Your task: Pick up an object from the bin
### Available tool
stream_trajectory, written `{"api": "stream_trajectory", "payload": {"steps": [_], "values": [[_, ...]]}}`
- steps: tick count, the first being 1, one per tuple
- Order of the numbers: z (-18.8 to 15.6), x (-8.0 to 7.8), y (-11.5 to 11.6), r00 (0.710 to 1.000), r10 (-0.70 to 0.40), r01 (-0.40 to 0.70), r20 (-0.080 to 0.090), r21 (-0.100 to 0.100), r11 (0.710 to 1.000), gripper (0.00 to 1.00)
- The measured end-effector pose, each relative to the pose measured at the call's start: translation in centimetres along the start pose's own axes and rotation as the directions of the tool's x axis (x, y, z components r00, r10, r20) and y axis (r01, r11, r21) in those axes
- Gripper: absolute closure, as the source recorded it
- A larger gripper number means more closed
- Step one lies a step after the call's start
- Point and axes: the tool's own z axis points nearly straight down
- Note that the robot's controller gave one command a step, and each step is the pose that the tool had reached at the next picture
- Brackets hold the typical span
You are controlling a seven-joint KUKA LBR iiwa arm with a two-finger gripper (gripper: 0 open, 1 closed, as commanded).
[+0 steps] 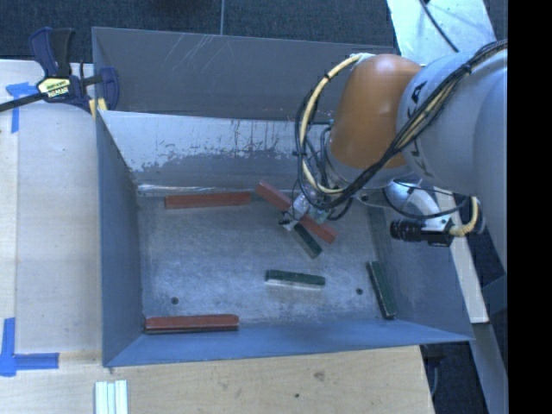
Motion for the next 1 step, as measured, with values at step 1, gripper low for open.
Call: {"api": "stream_trajectory", "payload": {"steps": [1], "values": [[-1.96,-0.17,0.01,1.0,-0.003,0.003,-0.002,0.003,1.0,1.0]]}}
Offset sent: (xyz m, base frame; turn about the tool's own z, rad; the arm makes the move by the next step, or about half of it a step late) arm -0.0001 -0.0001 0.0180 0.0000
